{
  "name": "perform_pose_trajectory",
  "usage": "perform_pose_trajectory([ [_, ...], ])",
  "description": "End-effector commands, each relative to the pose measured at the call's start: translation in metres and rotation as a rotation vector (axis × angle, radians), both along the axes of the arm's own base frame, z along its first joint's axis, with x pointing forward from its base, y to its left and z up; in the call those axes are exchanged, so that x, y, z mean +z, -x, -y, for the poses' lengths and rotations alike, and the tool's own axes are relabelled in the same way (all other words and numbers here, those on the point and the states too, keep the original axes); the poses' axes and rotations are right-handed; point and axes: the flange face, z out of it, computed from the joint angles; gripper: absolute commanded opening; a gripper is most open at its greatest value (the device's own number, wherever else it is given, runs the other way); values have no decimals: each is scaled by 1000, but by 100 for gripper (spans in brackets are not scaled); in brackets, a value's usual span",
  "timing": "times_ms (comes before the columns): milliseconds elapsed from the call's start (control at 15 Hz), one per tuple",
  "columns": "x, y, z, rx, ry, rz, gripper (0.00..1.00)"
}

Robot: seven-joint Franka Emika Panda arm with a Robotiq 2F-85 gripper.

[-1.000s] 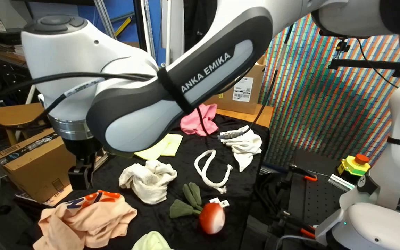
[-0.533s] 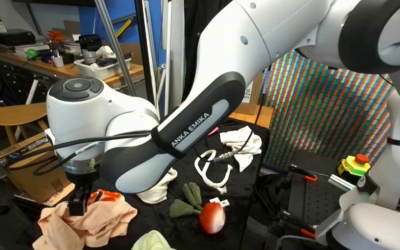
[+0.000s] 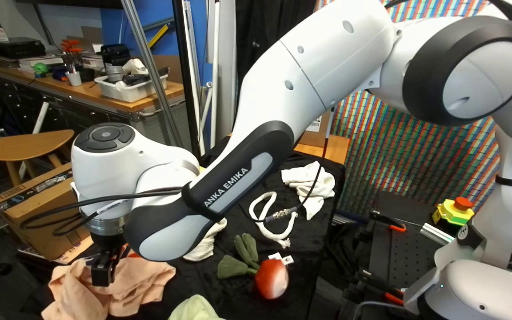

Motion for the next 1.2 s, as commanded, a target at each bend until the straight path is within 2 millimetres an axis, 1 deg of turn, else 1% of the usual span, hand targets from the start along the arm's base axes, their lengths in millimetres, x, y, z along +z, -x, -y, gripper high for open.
perform_pose_trajectory([
  [0,-10,-16,-4,-44,-42,6,100],
  [400,-44,-30,9,-93,-31,-11,100],
  [600,-57,-35,14,-105,-32,-31,100],
  [800,-61,-37,12,-106,-31,-41,100],
  [1000,-60,-38,8,-102,-27,-44,99],
  [1067,-59,-38,7,-95,-25,-46,75],
  [1133,-58,-38,6,-94,-21,-48,74],
])
